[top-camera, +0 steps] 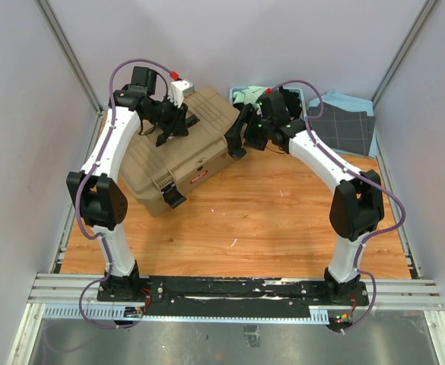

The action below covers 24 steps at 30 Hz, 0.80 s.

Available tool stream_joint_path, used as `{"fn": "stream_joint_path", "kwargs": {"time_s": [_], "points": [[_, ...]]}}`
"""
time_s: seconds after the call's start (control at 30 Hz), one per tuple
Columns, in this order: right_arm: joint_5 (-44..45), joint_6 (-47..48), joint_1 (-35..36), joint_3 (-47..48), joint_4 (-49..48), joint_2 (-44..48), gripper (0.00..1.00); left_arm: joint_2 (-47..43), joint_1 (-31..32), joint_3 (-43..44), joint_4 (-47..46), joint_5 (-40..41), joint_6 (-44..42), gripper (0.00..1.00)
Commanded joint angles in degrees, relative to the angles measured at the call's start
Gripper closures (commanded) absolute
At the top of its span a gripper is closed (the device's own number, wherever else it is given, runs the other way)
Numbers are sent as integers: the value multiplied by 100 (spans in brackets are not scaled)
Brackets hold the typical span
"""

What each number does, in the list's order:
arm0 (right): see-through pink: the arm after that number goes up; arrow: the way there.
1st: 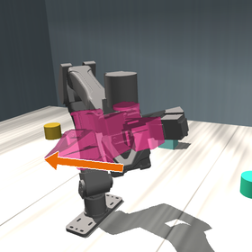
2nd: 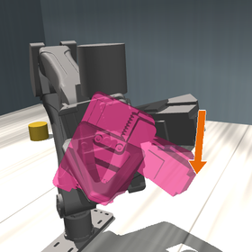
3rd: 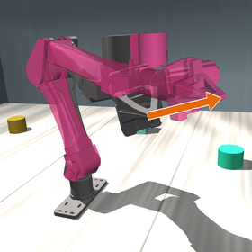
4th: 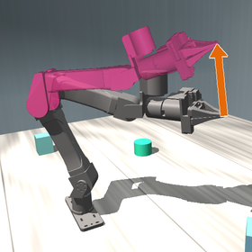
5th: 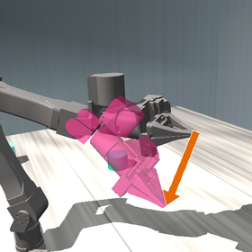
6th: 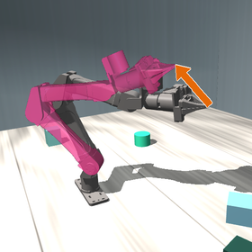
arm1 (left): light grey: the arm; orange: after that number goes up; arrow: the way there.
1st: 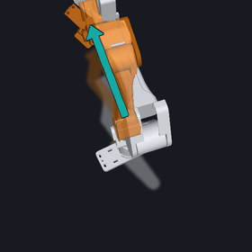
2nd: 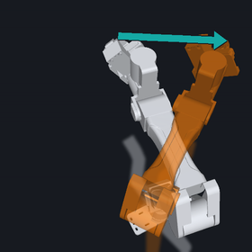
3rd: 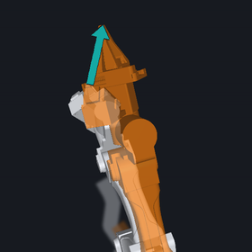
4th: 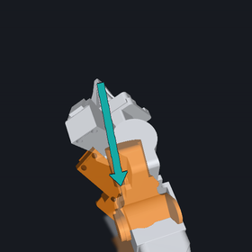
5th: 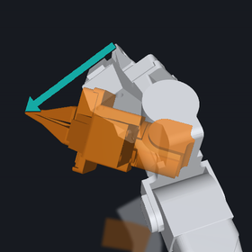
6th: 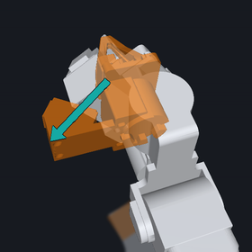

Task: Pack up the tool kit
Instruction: Close the toolbox at the center of the board.

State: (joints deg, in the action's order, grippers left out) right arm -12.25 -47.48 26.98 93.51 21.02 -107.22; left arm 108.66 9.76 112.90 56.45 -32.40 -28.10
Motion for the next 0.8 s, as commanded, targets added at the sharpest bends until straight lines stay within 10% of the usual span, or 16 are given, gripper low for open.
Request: {"fn": "stream_joint_path", "kwargs": {"time_s": [0.0, 0.17, 0.77], "points": [[1142, 670, 114, -592, 1756, -686, 28, 394, 132, -171, 604, 15, -169, 100], [990, 632, 129, -553, 1723, -712, 47, 379, 131, -198, 608, 2, -170, 100], [656, 366, 369, -771, 1656, -712, 53, 367, 122, -146, 596, -13, -144, 100]]}}
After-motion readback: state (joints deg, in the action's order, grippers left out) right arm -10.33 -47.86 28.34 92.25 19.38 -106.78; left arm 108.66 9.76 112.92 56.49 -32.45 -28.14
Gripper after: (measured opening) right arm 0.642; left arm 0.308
